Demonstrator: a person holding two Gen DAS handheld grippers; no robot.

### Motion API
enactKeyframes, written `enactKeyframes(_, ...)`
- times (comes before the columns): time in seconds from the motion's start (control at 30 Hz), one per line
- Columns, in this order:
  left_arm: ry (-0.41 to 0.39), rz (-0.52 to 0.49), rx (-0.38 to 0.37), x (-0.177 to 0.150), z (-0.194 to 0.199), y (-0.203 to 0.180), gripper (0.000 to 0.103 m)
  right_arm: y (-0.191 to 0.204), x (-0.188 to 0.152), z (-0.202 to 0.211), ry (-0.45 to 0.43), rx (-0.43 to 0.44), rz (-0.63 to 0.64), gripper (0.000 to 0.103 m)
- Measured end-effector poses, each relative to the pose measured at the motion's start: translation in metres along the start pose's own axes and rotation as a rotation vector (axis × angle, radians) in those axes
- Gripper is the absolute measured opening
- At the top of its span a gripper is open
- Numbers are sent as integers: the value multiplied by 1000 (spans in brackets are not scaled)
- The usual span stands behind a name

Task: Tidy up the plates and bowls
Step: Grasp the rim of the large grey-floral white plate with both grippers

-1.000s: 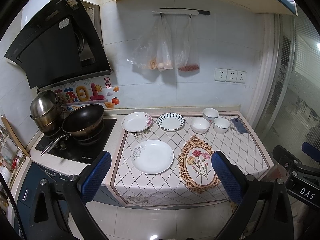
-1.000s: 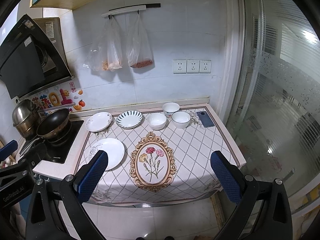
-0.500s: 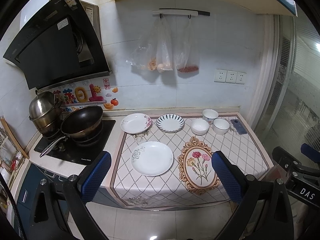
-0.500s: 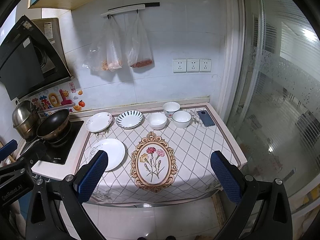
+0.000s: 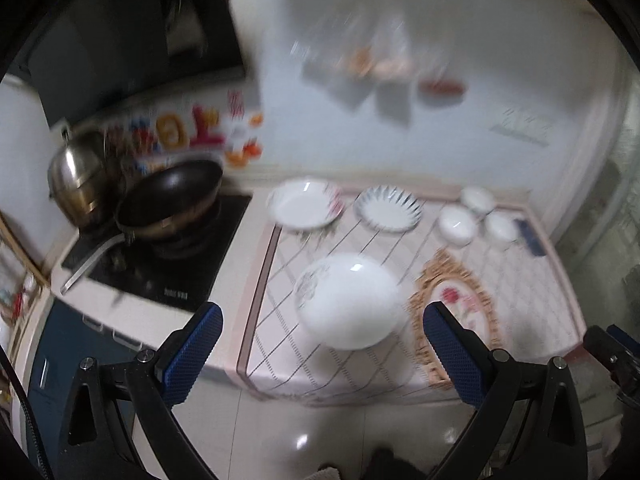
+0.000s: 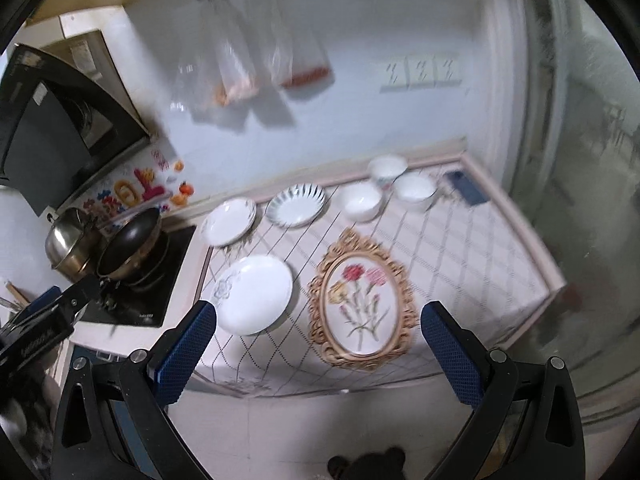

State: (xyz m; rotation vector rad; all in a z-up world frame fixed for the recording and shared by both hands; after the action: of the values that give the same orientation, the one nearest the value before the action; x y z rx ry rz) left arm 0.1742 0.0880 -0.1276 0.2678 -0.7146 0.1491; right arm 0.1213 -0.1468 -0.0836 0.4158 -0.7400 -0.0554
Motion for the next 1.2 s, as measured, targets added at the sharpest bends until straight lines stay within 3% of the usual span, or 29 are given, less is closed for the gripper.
enactKeyframes(0.33, 351, 73, 13, -10, -196, -13, 103, -59, 7, -209, 267, 132, -76, 103)
enactKeyframes(0.5, 476, 71, 13, -20, -265, -27, 96, -79, 6, -313, 429, 184, -99, 100)
enactKeyframes(0.63, 570, 54, 2, -32, -304, -37, 91, -90, -1, -366, 518, 235, -144, 95)
enactKeyframes(0.83, 643, 73, -29, -43, -334, -41, 57, -104, -15, -428, 636, 339, -221, 70)
enactKeyframes(0.93, 639, 85, -55, -45, -341, -41, 38, -101, -18, -448, 660, 404, -237, 52)
enactKeyframes(0.97, 639, 89, -65, -46, -342, -42, 32, -98, -19, -451, 666, 414, -236, 42)
enactKeyframes(1.0, 636, 95, -64, -46, -343, -41, 31, -96, -21, -458, 680, 423, -233, 28)
enactKeyframes(1.07, 624, 113, -61, -48, -343, -39, 31, -92, -24, -462, 696, 428, -218, 19)
enactKeyframes(1.2, 614, 127, -40, -48, -342, -38, 31, -86, -25, -464, 703, 430, -161, 16)
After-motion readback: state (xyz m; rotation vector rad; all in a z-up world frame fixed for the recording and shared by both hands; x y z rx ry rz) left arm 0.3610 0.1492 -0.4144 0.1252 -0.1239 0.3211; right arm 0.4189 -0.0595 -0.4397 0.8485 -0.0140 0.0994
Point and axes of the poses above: each gripper's, at about its wrist camera, not at the fingertips, and z roughly against the way its jaws point, y to its left, x to its top, the point moved 4 cm from there along -z, roughly the way its jaws point, and after that the axes turned 15 degrees about x, right-handed, at the moved point
